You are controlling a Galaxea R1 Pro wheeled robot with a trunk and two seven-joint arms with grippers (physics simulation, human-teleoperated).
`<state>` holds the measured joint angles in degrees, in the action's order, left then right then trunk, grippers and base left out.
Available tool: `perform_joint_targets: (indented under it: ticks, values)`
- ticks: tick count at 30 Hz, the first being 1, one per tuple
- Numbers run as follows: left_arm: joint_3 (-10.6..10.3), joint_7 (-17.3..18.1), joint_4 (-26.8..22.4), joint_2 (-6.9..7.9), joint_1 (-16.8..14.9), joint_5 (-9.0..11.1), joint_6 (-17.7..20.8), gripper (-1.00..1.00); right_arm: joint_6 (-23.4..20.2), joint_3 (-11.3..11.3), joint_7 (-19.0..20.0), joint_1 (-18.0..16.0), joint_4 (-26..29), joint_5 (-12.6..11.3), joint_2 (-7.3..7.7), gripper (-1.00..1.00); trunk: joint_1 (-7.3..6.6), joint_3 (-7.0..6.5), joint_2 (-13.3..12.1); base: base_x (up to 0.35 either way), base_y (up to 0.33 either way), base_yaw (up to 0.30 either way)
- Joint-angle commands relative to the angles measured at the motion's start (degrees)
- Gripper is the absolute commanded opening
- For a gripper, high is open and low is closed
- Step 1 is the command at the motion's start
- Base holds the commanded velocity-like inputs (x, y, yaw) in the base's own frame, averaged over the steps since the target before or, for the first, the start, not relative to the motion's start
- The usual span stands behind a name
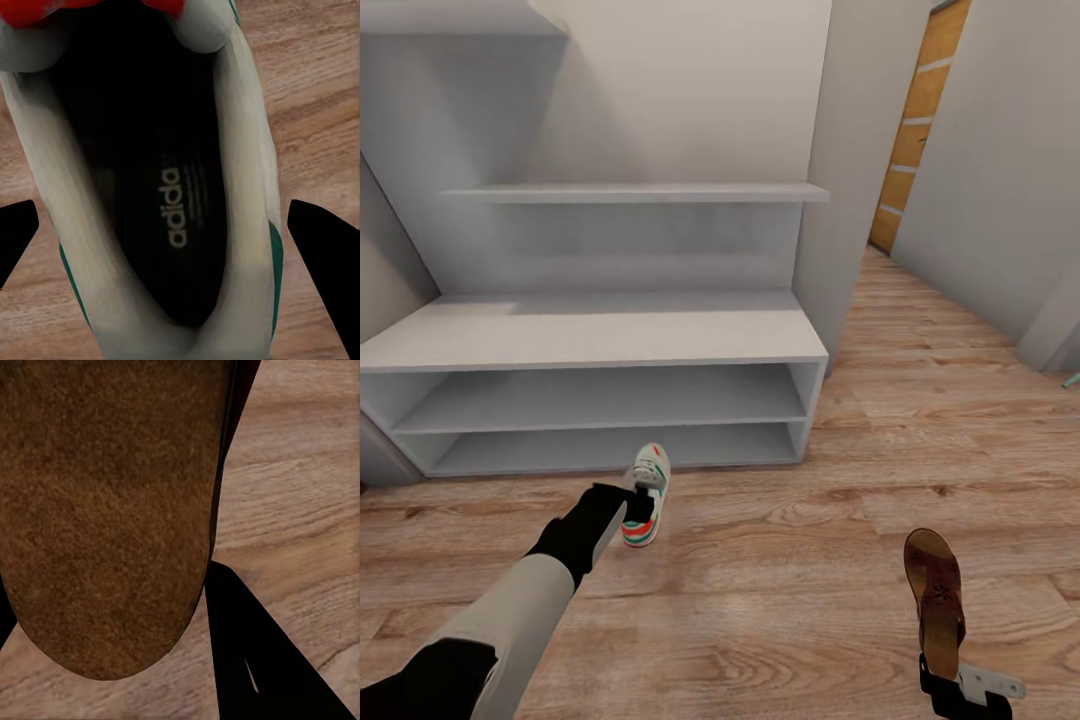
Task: Pick up the two gym shoes and the two sandals from the corridor floor and place them onto the hallstand (shoe rack) in the corridor, making sure they are on the rack and not on the floor. Arrange them so the two gym shoes are next to each other and the two sandals are next to each other.
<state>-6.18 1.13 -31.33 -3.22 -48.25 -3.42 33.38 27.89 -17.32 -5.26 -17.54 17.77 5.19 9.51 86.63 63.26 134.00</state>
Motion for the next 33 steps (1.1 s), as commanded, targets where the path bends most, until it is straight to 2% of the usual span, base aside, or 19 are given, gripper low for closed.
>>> perform_joint_targets:
  ticks: [1, 11, 33]
  values:
    - [-0.1, 0.1, -0.4, 0.03, 0.1, -0.4, 0.3, -1.00, 0.1, -0.2, -0.3, 0.0, 0.0, 0.3, -0.02, -1.00, -0.01, 0.04, 0.0, 0.103, -0.024, 0.000]
    - [-0.1, -0.3, -5.3, 0.02, 0.2, -0.4, 0.7, -1.00, 0.1, -0.2, -0.3, 0.0, 0.0, 0.3, -0.01, -1.00, -0.01, 0.04, 0.0, 0.242, -0.149, 0.000]
    - [-0.1, -1.3, -5.4, -0.08, 0.2, -0.3, 0.8, -1.00, 0.2, -0.2, -0.3, 0.0, 0.1, 0.3, 0.05, -1.00, -0.01, -1.06, 0.0, 0.287, -0.207, 0.000]
